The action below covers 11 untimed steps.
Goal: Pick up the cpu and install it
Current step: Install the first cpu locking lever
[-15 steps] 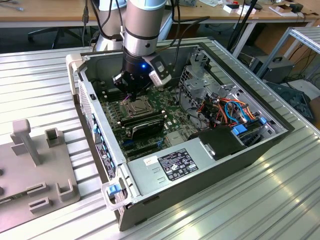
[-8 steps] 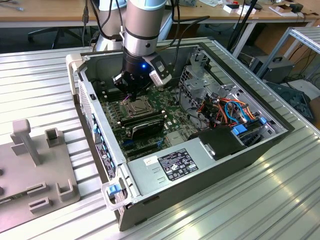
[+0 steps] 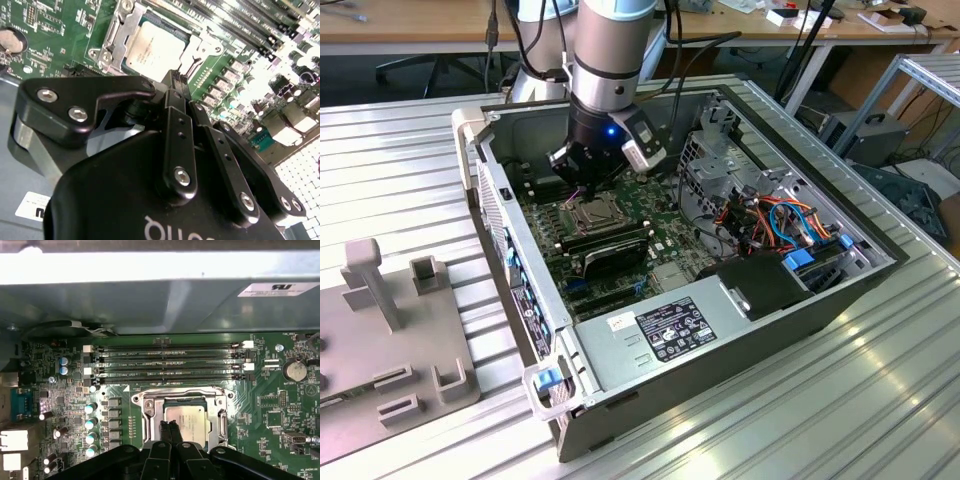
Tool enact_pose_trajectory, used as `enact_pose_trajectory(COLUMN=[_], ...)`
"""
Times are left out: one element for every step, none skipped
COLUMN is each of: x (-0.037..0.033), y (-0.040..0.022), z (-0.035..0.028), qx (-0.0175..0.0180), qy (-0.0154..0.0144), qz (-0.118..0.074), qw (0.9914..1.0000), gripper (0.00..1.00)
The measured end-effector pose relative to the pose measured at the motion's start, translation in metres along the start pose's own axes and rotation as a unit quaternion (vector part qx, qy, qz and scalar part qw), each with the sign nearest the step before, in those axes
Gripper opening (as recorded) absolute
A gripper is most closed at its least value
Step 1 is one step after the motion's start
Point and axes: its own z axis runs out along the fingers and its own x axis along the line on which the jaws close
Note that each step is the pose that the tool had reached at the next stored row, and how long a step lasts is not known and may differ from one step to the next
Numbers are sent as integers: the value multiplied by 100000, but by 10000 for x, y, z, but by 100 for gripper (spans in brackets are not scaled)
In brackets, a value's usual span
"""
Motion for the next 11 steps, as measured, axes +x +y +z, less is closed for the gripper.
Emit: enact_pose_trajectory(x=[0,1,1,1,2,4,7,10,11,11,11], y=[11,15,19,24,35,44,55,63,67,72,80], z=[0,-4,-5,-7,-7,-7,-6,-5,-5,-4,-3], qx=[6,10,2,-2,-1,-1,-5,-18,-109,-252,-341], qy=[3,3,-3,-8,-34,-53,-91,-135,-183,-213,-223], qz=[-8,-5,-7,-28,-82,-98,-119,-137,-155,-167,-172], qw=[100000,100000,100000,100000,100000,100000,100000,100000,100000,99999,99999], gripper=[11,11,11,11,11,11,11,11,11,11,11])
